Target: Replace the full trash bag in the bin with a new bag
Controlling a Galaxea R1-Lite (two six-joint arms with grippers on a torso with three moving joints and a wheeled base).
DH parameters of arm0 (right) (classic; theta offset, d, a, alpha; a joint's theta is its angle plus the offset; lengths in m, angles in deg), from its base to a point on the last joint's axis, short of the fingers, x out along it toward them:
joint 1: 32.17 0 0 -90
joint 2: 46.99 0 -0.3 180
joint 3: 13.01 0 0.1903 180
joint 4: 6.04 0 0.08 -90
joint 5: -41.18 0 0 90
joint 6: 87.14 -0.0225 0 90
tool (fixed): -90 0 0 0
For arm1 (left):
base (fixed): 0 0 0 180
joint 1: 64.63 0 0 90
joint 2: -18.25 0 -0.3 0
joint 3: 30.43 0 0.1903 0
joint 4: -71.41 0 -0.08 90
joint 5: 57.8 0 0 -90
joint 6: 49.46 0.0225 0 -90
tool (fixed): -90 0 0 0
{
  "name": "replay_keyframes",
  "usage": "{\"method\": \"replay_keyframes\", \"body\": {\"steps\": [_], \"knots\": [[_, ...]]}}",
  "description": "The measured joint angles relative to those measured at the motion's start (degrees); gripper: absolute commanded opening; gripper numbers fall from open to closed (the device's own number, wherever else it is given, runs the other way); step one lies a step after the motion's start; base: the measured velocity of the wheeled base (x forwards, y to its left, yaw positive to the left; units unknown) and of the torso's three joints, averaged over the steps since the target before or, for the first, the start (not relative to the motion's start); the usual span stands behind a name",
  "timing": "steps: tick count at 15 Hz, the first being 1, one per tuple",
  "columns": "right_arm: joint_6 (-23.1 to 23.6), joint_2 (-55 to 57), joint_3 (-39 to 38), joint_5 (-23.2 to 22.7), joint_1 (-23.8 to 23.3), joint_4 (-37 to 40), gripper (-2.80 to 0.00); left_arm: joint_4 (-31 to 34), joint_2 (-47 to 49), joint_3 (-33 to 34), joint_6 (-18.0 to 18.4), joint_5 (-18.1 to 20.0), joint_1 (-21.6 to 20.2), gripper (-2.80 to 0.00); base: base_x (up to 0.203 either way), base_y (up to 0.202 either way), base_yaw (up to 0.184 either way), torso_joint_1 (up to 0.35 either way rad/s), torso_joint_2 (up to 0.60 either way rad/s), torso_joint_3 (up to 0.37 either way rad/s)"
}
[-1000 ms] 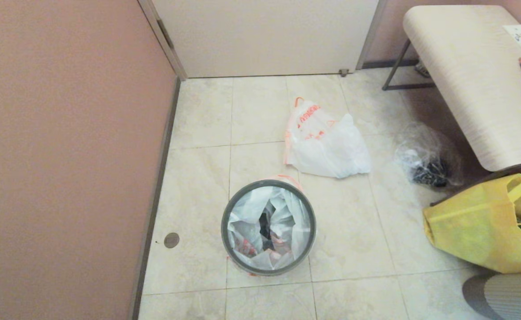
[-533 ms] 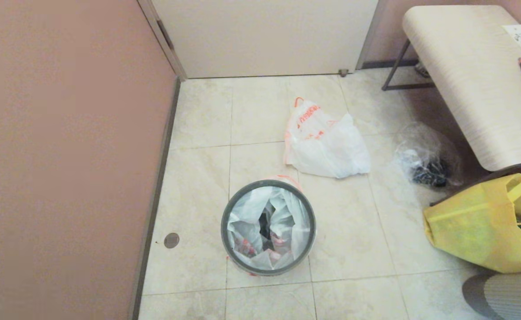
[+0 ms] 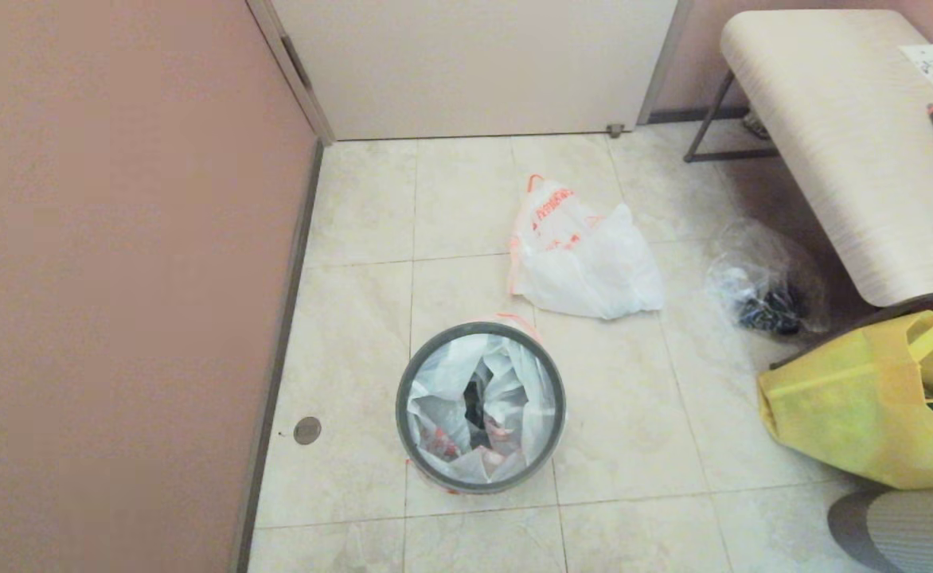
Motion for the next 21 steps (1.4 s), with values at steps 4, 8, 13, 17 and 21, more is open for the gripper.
{"method": "replay_keyframes", "body": {"steps": [4,8,13,17,21], "knots": [[0.75,-2.91,-4.15,-3.54,-0.09,-10.46,-2.80,-0.27,-4.24,4.84,0.15,-2.04,-0.02,-2.80,0.000,0.000,0.000,0.000,0.00,0.000],[-6.63,-5.42,-5.50,-2.90,-0.13,-10.95,-2.80,-0.46,-5.08,5.83,1.74,-2.61,-0.20,-2.80,0.000,0.000,0.000,0.000,0.00,0.000],[-3.86,-5.90,-5.69,-3.00,-0.11,-11.09,-2.80,0.10,-4.98,5.83,1.80,-2.97,-0.59,-2.80,0.000,0.000,0.000,0.000,0.00,0.000],[-3.34,-5.91,-5.72,-3.06,-0.11,-11.14,-2.80,0.63,-1.98,5.57,1.78,-3.09,-0.59,-2.80,0.000,0.000,0.000,0.000,0.00,0.000],[-3.31,-5.91,-5.69,-3.49,-0.11,-11.01,-2.80,0.25,-2.70,5.57,3.52,-2.82,-0.60,-2.80,0.000,0.000,0.000,0.000,0.00,0.000]]}}
